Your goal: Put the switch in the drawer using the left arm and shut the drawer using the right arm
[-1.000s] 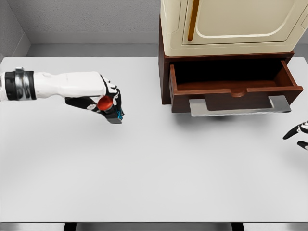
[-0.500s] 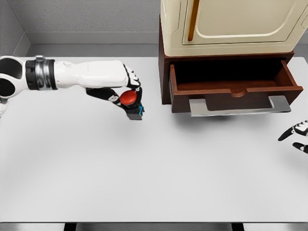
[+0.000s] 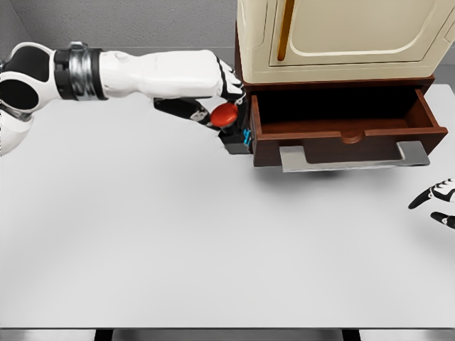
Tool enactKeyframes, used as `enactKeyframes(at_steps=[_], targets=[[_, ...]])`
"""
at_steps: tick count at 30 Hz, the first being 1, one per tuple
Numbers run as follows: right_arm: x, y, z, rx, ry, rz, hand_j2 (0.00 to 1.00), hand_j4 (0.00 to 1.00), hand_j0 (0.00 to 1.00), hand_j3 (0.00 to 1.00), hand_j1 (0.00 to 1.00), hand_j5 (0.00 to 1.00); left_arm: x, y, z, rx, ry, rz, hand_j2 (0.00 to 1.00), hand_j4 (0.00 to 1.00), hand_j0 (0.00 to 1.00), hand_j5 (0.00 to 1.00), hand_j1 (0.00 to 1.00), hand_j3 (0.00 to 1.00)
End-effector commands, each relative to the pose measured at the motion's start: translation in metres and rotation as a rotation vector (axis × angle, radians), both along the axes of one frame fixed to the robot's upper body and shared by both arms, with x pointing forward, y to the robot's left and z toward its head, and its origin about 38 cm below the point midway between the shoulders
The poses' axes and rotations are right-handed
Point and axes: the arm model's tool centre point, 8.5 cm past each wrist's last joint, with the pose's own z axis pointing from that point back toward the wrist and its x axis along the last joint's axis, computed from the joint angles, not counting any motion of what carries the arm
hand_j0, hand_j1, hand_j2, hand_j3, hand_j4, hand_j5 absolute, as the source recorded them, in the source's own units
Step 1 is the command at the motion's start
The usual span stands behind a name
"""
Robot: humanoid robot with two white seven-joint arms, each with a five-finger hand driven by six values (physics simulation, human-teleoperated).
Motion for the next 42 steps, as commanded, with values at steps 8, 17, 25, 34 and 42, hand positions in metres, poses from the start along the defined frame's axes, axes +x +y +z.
enactKeyframes(at_steps=[8, 17, 25, 34, 42], targets=[[0.001, 0.001, 0.000, 0.008, 0.001, 0.001, 0.60, 0.60, 0.60, 0.60, 0.60, 0.60, 0.025, -0.030, 0.007, -0.050, 0.027, 0.005, 0.35, 0.35, 0.35, 0.35, 0.35, 0.35], [0.000, 0.001, 0.000, 0.009, 0.001, 0.000, 0.59, 0.59, 0.59, 0.59, 0.59, 0.59, 0.048, -0.067, 0.000, -0.035, 0.035, 0.030, 0.36, 0.36, 0.36, 0.36, 0.36, 0.36], [0.000, 0.003, -0.003, 0.011, 0.012, 0.008, 0.59, 0.59, 0.59, 0.59, 0.59, 0.59, 0.055, -0.078, 0.001, -0.007, 0.012, 0.043, 0.36, 0.36, 0.36, 0.36, 0.36, 0.36], [0.000, 0.003, -0.004, 0.011, 0.015, 0.008, 0.59, 0.59, 0.59, 0.59, 0.59, 0.59, 0.055, -0.091, -0.002, 0.071, -0.070, 0.054, 0.37, 0.37, 0.37, 0.37, 0.37, 0.37], [-0.001, 0.003, -0.004, 0.011, 0.016, 0.008, 0.59, 0.59, 0.59, 0.59, 0.59, 0.59, 0.054, -0.101, -0.001, 0.106, -0.119, 0.056, 0.38, 0.38, 0.38, 0.38, 0.38, 0.38]])
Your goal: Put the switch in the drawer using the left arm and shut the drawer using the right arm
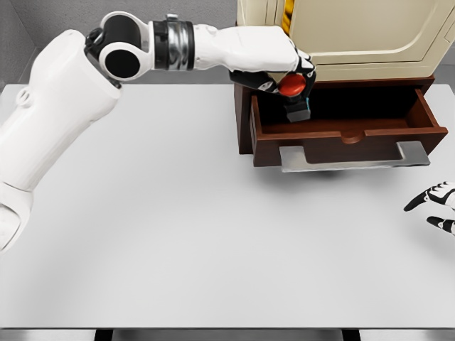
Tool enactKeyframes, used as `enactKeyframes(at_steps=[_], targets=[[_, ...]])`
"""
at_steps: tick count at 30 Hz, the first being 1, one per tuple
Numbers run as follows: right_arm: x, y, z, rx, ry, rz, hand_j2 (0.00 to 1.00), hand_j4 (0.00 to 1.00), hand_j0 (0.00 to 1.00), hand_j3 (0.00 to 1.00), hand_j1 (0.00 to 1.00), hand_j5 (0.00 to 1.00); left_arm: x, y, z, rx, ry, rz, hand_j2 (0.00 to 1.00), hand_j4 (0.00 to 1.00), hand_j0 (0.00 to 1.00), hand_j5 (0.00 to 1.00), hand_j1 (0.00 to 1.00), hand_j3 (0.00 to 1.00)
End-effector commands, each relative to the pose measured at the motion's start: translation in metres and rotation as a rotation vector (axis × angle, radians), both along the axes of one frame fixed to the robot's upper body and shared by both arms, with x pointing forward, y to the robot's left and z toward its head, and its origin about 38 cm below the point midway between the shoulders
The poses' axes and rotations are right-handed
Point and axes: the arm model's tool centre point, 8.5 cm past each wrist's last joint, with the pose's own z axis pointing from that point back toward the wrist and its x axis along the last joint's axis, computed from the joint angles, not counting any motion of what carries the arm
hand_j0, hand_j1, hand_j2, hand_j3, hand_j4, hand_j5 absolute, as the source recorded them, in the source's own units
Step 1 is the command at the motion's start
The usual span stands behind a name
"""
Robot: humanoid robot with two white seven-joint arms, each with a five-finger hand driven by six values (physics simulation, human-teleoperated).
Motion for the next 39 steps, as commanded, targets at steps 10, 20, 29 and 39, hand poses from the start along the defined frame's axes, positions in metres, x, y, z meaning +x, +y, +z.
enactKeyframes(at_steps=[10, 20, 29, 39], targets=[[0.000, 0.000, 0.000, 0.007, 0.002, -0.002, 0.59, 0.59, 0.59, 0.59, 0.59, 0.59, -0.001, -0.003, 0.000, -0.002, -0.002, -0.001, 0.65, 0.65, 0.65, 0.65, 0.65, 0.65], [0.000, 0.000, 0.000, 0.005, 0.003, -0.002, 0.59, 0.59, 0.59, 0.59, 0.59, 0.59, -0.001, -0.004, 0.000, -0.001, -0.002, -0.004, 0.78, 0.78, 0.78, 0.78, 0.78, 0.78], [-0.001, 0.000, -0.001, 0.005, 0.008, -0.002, 0.59, 0.59, 0.59, 0.59, 0.59, 0.59, -0.003, -0.009, 0.018, -0.007, -0.038, -0.015, 0.78, 0.78, 0.78, 0.78, 0.78, 0.78], [-0.002, 0.000, -0.003, 0.004, 0.014, -0.002, 0.59, 0.59, 0.59, 0.59, 0.59, 0.59, -0.007, -0.018, 0.021, -0.007, -0.047, -0.037, 0.78, 0.78, 0.78, 0.78, 0.78, 0.78]])
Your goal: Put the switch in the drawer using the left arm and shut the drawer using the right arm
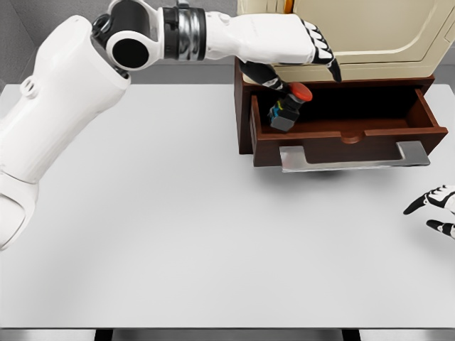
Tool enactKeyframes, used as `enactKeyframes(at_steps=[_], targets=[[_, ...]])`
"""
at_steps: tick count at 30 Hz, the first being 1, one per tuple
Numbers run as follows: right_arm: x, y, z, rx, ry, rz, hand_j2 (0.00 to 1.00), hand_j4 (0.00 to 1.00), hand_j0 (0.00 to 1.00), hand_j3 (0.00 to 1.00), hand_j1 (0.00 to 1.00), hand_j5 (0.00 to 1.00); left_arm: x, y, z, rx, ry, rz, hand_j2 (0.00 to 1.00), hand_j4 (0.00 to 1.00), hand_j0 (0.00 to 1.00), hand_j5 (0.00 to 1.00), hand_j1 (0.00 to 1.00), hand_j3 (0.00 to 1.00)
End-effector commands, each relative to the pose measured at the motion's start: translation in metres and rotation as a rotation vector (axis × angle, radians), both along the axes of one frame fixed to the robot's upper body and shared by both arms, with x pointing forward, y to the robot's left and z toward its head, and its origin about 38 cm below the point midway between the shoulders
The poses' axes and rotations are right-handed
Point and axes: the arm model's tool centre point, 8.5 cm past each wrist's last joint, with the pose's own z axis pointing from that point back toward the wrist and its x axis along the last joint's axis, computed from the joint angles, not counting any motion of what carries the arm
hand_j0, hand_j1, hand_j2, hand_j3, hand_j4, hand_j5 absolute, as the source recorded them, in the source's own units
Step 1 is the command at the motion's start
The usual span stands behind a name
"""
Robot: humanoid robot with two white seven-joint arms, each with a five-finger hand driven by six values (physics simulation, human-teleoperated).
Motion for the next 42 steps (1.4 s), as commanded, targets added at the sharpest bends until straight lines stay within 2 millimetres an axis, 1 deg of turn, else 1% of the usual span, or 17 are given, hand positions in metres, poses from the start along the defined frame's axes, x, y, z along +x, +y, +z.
enactKeyframes(at_steps=[1, 6, 9, 10, 12, 14, 15, 17, 18, 19, 24, 28, 31, 32, 36, 39, 42], targets=[[0.000, 0.000, 0.001, 0.005, 0.000, -0.001, 0.59, 0.59, 0.59, 0.59, 0.59, 0.59, -0.002, -0.005, 0.000, -0.005, 0.006, -0.011, 0.78, 0.78, 0.78, 0.78, 0.78, 0.78], [-0.002, 0.000, -0.002, 0.006, 0.011, -0.003, 0.59, 0.59, 0.59, 0.59, 0.59, 0.59, -0.005, -0.018, -0.009, 0.021, -0.007, -0.020, 0.78, 0.78, 0.78, 0.78, 0.78, 0.78], [-0.004, 0.002, -0.007, 0.009, 0.027, 0.003, 0.59, 0.59, 0.59, 0.59, 0.59, 0.59, -0.006, -0.018, -0.009, 0.022, -0.008, -0.021, 0.78, 0.78, 0.78, 0.78, 0.78, 0.78], [-0.004, 0.006, -0.012, 0.015, 0.042, 0.016, 0.59, 0.59, 0.59, 0.59, 0.59, 0.59, -0.005, -0.018, -0.010, 0.023, -0.005, -0.021, 0.78, 0.78, 0.78, 0.78, 0.78, 0.78], [-0.002, 0.008, -0.012, 0.017, 0.039, 0.020, 0.59, 0.59, 0.59, 0.59, 0.59, 0.59, -0.006, -0.019, -0.011, 0.027, -0.005, -0.023, 0.78, 0.78, 0.78, 0.78, 0.78, 0.78], [0.000, 0.008, -0.009, 0.017, 0.029, 0.021, 0.59, 0.59, 0.59, 0.59, 0.59, 0.59, -0.012, -0.030, -0.019, 0.048, 0.002, -0.049, 0.78, 0.78, 0.78, 0.78, 0.78, 0.78], [0.000, 0.008, -0.009, 0.017, 0.028, 0.021, 0.59, 0.59, 0.59, 0.59, 0.59, 0.59, -0.011, -0.029, -0.025, 0.056, 0.012, -0.044, 0.78, 0.78, 0.78, 0.78, 0.78, 0.78], [-0.001, 0.008, -0.010, 0.017, 0.033, 0.021, 0.59, 0.59, 0.59, 0.59, 0.59, 0.59, -0.009, -0.029, -0.027, 0.068, 0.005, -0.035, 0.78, 0.78, 0.78, 0.78, 0.78, 0.78], [-0.001, 0.008, -0.010, 0.017, 0.033, 0.021, 0.59, 0.59, 0.59, 0.59, 0.59, 0.59, -0.013, -0.034, -0.026, 0.079, -0.019, -0.045, 0.78, 0.78, 0.78, 0.78, 0.78, 0.78], [0.000, 0.008, -0.010, 0.017, 0.031, 0.022, 0.59, 0.59, 0.59, 0.59, 0.59, 0.59, -0.010, -0.032, -0.028, 0.084, -0.015, -0.033, 0.78, 0.78, 0.78, 0.78, 0.78, 0.78], [0.000, 0.008, -0.010, 0.016, 0.031, 0.022, 0.59, 0.59, 0.59, 0.59, 0.59, 0.59, -0.011, -0.032, -0.027, 0.082, -0.019, -0.038, 0.78, 0.78, 0.78, 0.78, 0.78, 0.78], [0.001, 0.008, -0.008, 0.017, 0.024, 0.022, 0.59, 0.59, 0.59, 0.59, 0.59, 0.59, -0.010, -0.030, -0.014, 0.064, -0.042, -0.032, 0.77, 0.77, 0.77, 0.77, 0.77, 0.77], [0.001, 0.008, -0.008, 0.017, 0.024, 0.022, 0.59, 0.59, 0.59, 0.59, 0.59, 0.59, -0.012, -0.031, 0.000, 0.060, -0.076, -0.039, 0.77, 0.77, 0.77, 0.77, 0.77, 0.77], [0.001, 0.008, -0.008, 0.017, 0.024, 0.022, 0.59, 0.59, 0.59, 0.59, 0.59, 0.59, -0.013, -0.032, 0.001, 0.068, -0.089, -0.038, 0.77, 0.77, 0.77, 0.77, 0.77, 0.77], [0.001, 0.008, -0.008, 0.017, 0.025, 0.022, 0.59, 0.59, 0.59, 0.59, 0.59, 0.59, -0.012, -0.028, 0.017, 0.061, -0.144, -0.019, 0.77, 0.77, 0.77, 0.77, 0.77, 0.77], [0.002, 0.008, -0.007, 0.017, 0.019, 0.023, 0.59, 0.59, 0.59, 0.59, 0.59, 0.59, -0.038, -0.038, 0.031, 0.037, -0.207, -0.096, 0.77, 0.77, 0.77, 0.77, 0.77, 0.77], [0.009, 0.010, 0.002, 0.019, -0.012, 0.028, 0.56, 0.56, 0.56, 0.56, 0.56, 0.56, -0.076, -0.039, 0.047, 0.005, -0.277, -0.197, 0.78, 0.78, 0.78, 0.78, 0.78, 0.78]])
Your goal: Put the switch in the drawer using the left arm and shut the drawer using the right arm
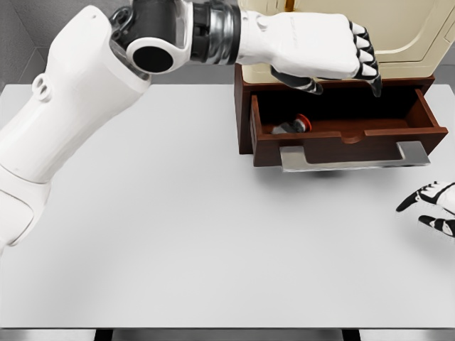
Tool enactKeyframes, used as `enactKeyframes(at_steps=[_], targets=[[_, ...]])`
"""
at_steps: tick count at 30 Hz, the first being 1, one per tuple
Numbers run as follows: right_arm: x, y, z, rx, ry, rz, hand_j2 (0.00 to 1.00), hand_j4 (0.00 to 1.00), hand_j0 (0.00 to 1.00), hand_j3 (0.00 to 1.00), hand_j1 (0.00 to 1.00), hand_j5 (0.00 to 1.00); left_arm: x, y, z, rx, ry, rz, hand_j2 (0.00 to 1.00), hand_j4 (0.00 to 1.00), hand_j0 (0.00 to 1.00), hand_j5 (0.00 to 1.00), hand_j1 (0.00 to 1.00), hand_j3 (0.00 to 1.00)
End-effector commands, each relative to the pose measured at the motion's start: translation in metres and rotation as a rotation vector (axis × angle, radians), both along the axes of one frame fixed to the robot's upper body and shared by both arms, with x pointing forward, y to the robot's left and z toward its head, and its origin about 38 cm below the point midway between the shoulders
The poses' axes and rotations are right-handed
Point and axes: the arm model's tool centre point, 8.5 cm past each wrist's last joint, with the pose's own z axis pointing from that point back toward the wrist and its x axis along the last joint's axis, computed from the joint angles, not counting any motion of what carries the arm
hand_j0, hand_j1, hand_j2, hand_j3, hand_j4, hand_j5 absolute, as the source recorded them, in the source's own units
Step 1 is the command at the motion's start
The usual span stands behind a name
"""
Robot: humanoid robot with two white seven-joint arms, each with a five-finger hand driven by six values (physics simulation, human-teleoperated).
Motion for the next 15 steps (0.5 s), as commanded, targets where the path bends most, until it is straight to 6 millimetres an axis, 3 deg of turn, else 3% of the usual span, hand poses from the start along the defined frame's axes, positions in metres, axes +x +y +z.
enactKeyframes(at_steps=[1, 4, 6, 7, 8, 9, 10, 12, 15], targets=[[0.001, 0.005, -0.004, 0.010, 0.014, 0.014, 0.56, 0.56, 0.56, 0.56, 0.56, 0.56, -0.035, 0.006, 0.018, -0.030, -0.053, -0.096, 0.79, 0.79, 0.79, 0.79, 0.79, 0.79], [0.005, 0.009, -0.003, 0.013, 0.008, 0.027, 0.53, 0.53, 0.53, 0.53, 0.53, 0.53, -0.053, 0.064, 0.036, -0.077, -0.029, -0.116, 0.81, 0.81, 0.81, 0.81, 0.81, 0.81], [0.006, 0.009, -0.001, 0.013, 0.000, 0.027, 0.53, 0.53, 0.53, 0.53, 0.53, 0.53, -0.036, 0.131, 0.026, -0.065, 0.065, 0.013, 0.81, 0.81, 0.81, 0.81, 0.81, 0.81], [0.007, 0.009, 0.000, 0.012, -0.002, 0.028, 0.53, 0.53, 0.53, 0.53, 0.53, 0.53, -0.030, 0.164, 0.016, -0.056, 0.120, 0.082, 0.91, 0.91, 0.91, 0.91, 0.91, 0.91], [0.009, 0.010, 0.003, 0.013, -0.013, 0.029, 0.53, 0.53, 0.53, 0.53, 0.53, 0.53, -0.027, 0.219, 0.003, -0.040, 0.207, 0.201, 1.00, 1.00, 1.00, 1.00, 1.00, 1.00], [0.010, 0.010, 0.005, 0.013, -0.019, 0.030, 0.53, 0.53, 0.53, 0.53, 0.53, 0.53, -0.027, 0.246, -0.004, -0.029, 0.247, 0.265, 1.00, 1.00, 1.00, 1.00, 1.00, 1.00], [0.011, 0.010, 0.006, 0.013, -0.024, 0.029, 0.53, 0.53, 0.53, 0.53, 0.53, 0.53, -0.029, 0.263, -0.013, -0.014, 0.274, 0.309, 1.00, 1.00, 1.00, 1.00, 1.00, 1.00], [0.013, 0.009, 0.010, 0.003, -0.030, 0.032, 0.53, 0.53, 0.53, 0.53, 0.53, 0.53, -0.029, 0.267, -0.029, -0.017, 0.317, 0.317, 1.00, 1.00, 1.00, 1.00, 1.00, 1.00], [0.015, 0.009, 0.014, 0.001, -0.043, 0.035, 0.53, 0.53, 0.53, 0.53, 0.53, 0.53, -0.035, 0.296, -0.046, -0.162, 0.360, 0.376, 1.00, 1.00, 1.00, 1.00, 1.00, 1.00]])
